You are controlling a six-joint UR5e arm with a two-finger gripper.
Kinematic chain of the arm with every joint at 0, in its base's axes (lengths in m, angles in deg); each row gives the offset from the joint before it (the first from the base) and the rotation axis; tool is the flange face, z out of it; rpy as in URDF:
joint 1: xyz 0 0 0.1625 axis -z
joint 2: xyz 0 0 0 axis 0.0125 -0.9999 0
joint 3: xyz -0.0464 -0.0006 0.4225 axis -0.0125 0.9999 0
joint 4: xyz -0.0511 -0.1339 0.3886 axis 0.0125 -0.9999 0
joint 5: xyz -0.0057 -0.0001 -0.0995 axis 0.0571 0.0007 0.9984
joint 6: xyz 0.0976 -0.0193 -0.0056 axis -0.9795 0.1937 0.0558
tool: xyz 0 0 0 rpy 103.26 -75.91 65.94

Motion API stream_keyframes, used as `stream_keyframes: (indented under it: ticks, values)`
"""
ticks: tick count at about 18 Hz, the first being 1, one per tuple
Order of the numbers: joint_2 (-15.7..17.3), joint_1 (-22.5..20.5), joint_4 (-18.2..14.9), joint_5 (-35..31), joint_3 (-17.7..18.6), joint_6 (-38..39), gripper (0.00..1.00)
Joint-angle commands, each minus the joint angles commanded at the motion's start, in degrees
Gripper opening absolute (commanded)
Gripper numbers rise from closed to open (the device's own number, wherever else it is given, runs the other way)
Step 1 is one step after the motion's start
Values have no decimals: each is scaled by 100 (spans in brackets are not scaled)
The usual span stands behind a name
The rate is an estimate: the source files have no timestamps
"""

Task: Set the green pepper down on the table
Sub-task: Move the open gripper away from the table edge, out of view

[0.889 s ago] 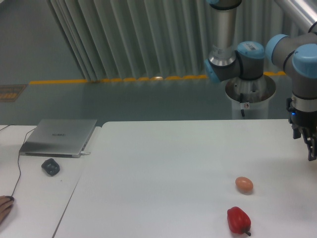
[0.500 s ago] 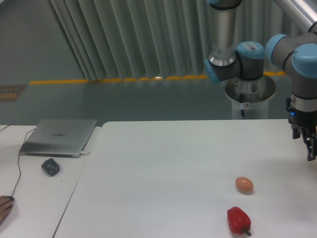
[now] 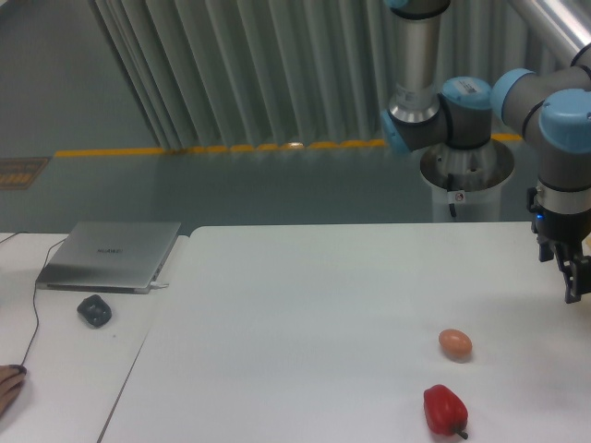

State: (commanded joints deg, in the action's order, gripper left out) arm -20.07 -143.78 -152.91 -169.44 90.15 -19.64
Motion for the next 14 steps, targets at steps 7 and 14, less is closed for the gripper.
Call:
stream_keyframes:
  ticks: [7, 14]
  values:
    - [-123, 9, -26, -53, -53, -53, 100]
    - [-272, -79, -44, -105, -307, -236, 100]
